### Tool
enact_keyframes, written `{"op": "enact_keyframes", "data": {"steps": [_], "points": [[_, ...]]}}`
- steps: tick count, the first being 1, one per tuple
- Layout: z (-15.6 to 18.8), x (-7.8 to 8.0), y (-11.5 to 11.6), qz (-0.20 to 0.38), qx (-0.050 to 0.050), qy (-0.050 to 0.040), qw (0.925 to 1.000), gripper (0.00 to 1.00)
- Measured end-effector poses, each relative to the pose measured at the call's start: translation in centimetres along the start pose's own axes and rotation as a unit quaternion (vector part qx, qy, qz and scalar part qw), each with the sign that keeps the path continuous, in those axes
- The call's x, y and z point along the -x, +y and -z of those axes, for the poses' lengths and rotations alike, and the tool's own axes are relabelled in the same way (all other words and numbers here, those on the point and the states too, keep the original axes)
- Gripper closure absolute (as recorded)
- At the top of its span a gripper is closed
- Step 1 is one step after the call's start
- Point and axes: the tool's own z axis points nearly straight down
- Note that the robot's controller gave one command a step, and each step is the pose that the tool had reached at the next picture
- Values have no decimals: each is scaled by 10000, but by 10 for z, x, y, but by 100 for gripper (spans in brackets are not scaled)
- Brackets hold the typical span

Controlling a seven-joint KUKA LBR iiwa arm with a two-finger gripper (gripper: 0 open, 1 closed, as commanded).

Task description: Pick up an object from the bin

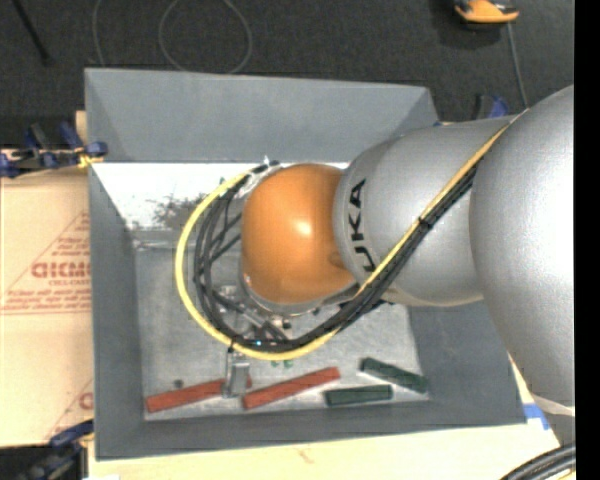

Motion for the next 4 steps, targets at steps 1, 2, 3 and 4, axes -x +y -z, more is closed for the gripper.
{"op": "enact_keyframes", "data": {"steps": [1, 2, 3, 4], "points": [[-87, -13, -6, 235, 19, -91, 9997, 0], [-86, -16, -6, 229, 15, -50, 9997, 100], [-52, -2, 23, 240, -11, -45, 9997, 100], [70, 24, 22, 274, 4, -90, 9996, 100]]}}
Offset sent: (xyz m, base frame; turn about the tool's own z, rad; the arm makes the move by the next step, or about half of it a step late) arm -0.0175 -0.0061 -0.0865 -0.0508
